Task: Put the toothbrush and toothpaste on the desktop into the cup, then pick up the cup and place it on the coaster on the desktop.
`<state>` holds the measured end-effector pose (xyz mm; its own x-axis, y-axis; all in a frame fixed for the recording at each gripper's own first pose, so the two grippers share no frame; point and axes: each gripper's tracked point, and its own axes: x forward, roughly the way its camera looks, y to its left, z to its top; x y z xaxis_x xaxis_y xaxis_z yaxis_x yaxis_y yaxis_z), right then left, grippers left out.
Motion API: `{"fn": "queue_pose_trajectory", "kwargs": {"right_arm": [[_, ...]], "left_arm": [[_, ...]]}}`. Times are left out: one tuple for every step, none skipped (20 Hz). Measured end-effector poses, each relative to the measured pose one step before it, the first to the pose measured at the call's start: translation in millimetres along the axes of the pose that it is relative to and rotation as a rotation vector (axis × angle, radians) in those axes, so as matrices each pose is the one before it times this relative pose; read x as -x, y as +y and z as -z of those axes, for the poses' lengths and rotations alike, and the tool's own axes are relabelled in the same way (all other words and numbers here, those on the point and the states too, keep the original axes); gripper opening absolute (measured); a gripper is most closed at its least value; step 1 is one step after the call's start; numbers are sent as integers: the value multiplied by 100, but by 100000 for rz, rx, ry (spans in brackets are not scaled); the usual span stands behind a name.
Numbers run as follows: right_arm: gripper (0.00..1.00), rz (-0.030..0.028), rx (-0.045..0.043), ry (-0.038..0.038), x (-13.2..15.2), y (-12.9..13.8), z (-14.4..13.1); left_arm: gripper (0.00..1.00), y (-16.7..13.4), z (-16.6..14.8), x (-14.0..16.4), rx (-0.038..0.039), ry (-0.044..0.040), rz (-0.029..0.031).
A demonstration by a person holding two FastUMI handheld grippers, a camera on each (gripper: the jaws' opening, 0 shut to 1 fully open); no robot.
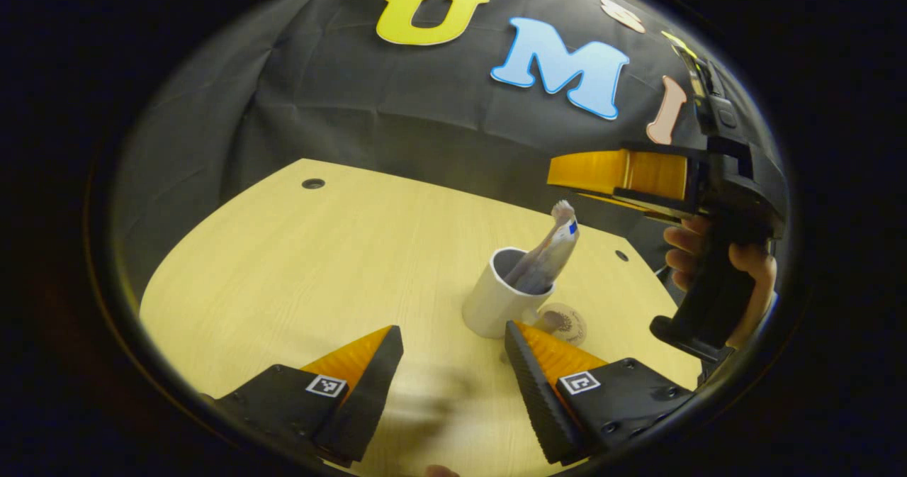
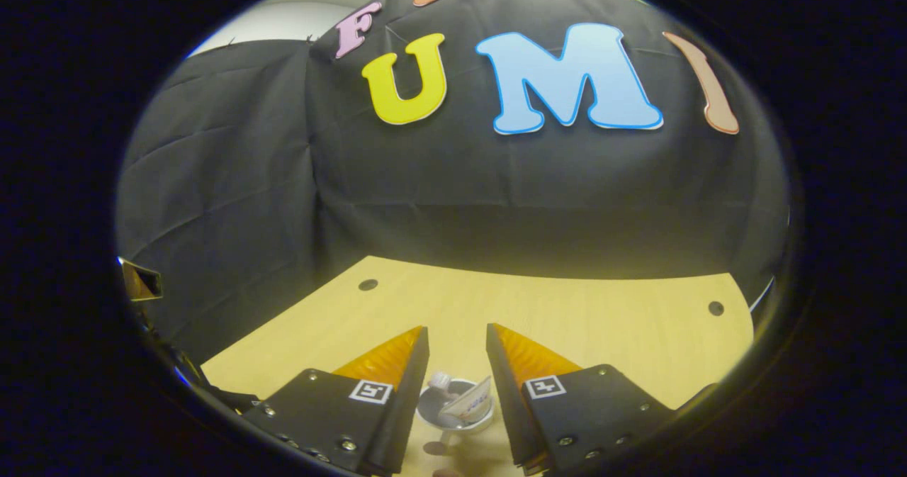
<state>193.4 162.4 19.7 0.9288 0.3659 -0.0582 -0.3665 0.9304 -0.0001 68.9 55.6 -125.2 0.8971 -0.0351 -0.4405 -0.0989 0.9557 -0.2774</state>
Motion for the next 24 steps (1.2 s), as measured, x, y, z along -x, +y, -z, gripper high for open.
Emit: {"fn": "queue_pose_trajectory", "kwargs": {"right_arm": [[53,1150,198,-1035,610,-243,-443],[53,1319,86,-1133,709,-289,-283],[53,1270,217,-894,570,-302,-312],[53,1049,431,-913,472,-332,-322],[53,1287,398,-829,630,-366,-244],[53,1534,384,-627,568,-482,-145],[53,1433,372,-628,528,-485,-150],[53,1247,215,-709,532,-445,-109],[53,1132,135,-546,383,-394,-17],[53,1205,87,-207,433,-532,59],[53,970,-75,51,378,-437,75],[53,715,-231,222,462,-378,175],[53,760,-368,533,391,-403,234],[53,1129,-768,631,457,-562,224],[53,866,-630,98,355,-459,18],[53,851,-452,124,337,-440,40],[53,935,-343,117,274,-476,166],[53,1054,-243,32,431,-496,-15],[53,1033,-127,220,332,-446,139],[53,904,-24,625,399,-475,184],[53,1112,-29,966,304,-578,346],[53,959,-44,732,411,-457,256],[53,1046,-73,627,386,-519,235],[53,864,-46,896,225,-524,447]], "left_arm": [[93,-310,-18,2,-191,274,734],[94,-246,78,10,-281,239,608],[94,-390,22,29,-295,268,691],[94,-341,-45,-221,-363,362,722],[94,-407,-36,-157,-545,296,550],[93,-319,-63,-51,-796,-6,347],[93,-248,-137,-41,-807,-115,186],[93,-210,-128,7,-499,-106,401],[93,-322,-148,120,-319,-281,380],[93,-269,-116,-156,-330,-220,465],[93,-343,-63,-28,-325,-71,528],[93,-236,-51,29,-357,-92,343],[94,-298,-33,-83,-238,136,347],[93,-518,155,-86,-19,718,832],[93,-285,199,-128,70,907,583],[93,-257,173,-103,-119,1047,444],[93,-217,52,-381,-634,938,-16],[94,-247,164,-276,-962,1138,-17],[94,-320,8,-129,-922,1254,290],[93,-313,-17,-259,-715,1362,327],[93,-391,70,-479,-815,1840,55],[94,-285,44,-434,-470,1757,146],[94,-116,102,-356,-332,2013,-416],[93,-116,285,-457,93,1834,-242]]}}
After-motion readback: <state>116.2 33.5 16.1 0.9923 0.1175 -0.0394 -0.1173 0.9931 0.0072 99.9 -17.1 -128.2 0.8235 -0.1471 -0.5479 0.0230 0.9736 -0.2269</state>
